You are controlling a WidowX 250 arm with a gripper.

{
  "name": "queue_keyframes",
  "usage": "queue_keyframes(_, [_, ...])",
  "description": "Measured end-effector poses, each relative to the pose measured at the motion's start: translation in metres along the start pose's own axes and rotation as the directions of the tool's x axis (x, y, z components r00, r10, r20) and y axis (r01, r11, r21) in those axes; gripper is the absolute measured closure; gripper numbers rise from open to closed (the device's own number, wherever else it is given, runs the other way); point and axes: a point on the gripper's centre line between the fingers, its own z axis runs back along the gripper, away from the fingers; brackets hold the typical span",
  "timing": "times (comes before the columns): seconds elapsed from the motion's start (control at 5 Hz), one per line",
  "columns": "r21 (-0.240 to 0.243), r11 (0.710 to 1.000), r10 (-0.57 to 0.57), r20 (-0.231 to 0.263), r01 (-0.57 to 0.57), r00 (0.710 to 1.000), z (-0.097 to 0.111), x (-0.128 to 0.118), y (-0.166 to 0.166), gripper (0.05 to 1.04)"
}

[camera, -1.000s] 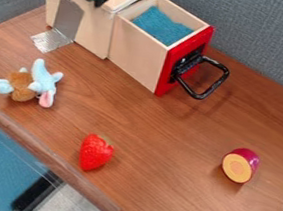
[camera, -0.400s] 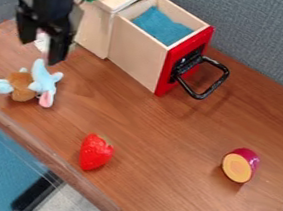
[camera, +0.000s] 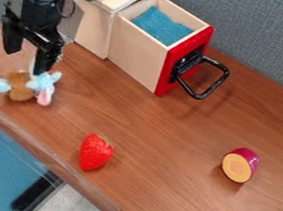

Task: Moved the thing beside the drawer

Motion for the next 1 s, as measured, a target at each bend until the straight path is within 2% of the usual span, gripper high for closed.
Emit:
queue_keyframes(0.2, [-0.013,0.998,0.067,-0.082,-0.068,0.994,-0.002,-0.001,0.001,0.12])
queue_keyframes(0.4, [-0.035,0.993,0.111,-0.127,-0.117,0.986,-0.004,-0.005,-0.003,0.398])
queue_keyframes(0.6, [-0.052,0.991,0.117,-0.134,-0.125,0.984,-0.004,-0.005,-0.006,0.71])
queue_keyframes(0.8, [-0.082,0.989,0.115,-0.14,-0.127,0.984,-0.002,-0.005,-0.011,0.913])
queue_keyframes(1.0, [-0.124,0.984,0.114,-0.126,-0.129,0.986,0.01,-0.001,-0.009,1.0])
